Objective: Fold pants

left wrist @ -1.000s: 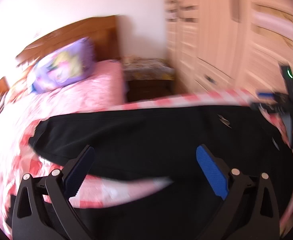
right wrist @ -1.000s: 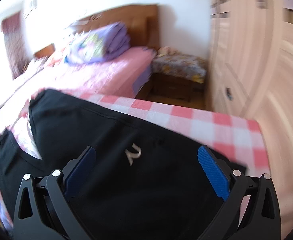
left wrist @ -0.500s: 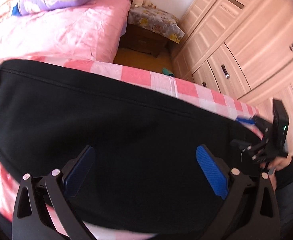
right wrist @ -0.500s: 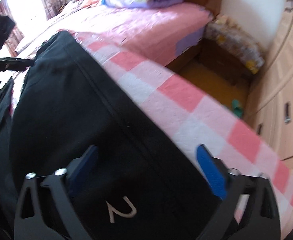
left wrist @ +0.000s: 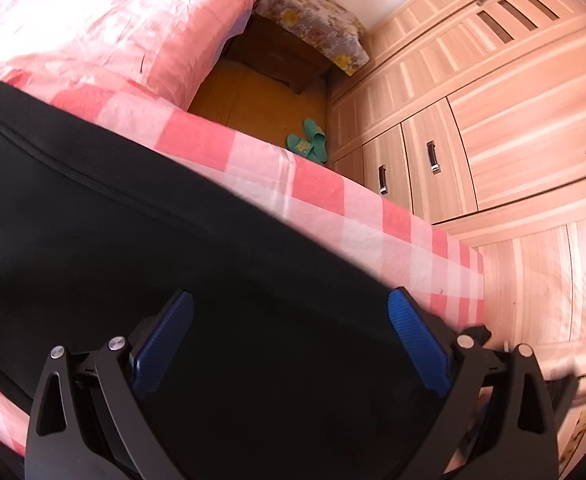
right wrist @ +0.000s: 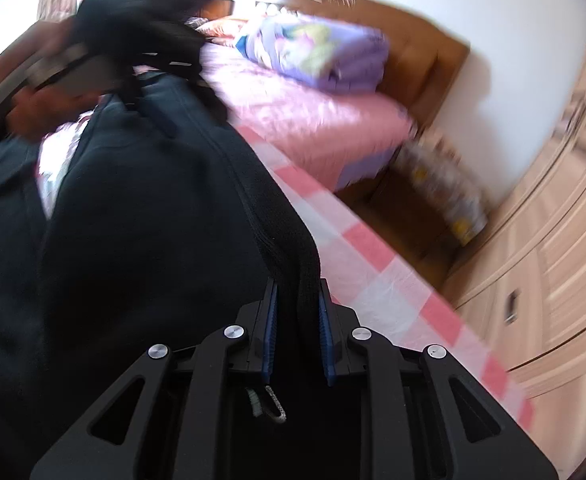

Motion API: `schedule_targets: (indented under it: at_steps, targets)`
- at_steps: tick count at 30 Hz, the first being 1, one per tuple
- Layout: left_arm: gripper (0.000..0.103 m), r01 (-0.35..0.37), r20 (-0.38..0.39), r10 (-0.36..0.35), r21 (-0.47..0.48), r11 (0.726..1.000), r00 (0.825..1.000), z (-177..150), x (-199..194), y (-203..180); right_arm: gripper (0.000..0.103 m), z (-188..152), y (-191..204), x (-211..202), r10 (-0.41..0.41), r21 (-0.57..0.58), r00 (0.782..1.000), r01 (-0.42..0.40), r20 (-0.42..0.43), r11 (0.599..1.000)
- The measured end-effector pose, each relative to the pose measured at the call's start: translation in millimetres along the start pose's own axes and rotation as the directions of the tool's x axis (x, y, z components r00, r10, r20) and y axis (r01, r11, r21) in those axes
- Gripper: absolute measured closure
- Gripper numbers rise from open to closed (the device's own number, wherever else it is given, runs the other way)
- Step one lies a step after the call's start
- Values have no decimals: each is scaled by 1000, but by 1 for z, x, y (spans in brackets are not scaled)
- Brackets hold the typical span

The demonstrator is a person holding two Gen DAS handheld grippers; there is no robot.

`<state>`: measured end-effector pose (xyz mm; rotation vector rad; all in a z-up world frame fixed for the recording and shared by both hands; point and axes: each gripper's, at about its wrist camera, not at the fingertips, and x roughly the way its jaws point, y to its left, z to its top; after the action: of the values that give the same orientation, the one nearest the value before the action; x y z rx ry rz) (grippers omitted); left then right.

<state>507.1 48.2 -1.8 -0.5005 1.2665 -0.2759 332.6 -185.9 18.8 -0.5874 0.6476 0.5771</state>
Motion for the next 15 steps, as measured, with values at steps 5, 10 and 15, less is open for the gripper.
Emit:
schedule_targets:
  at_steps: [5,10,15]
  targets:
    - [29,-92,-32,91,-41,995,995,-3,18,-8,83,-13,66,-40,-168,-136,982,179,82,974]
    - [92,-133,69,132,0,991,989,-37,-8,1,84,-38,104,-51,-330,-168,938,344,106,924]
    - [92,-109,431,40,137,984,901,-146,-105,-3,84,-59,155,-82,-419,-196,894,444,156,874]
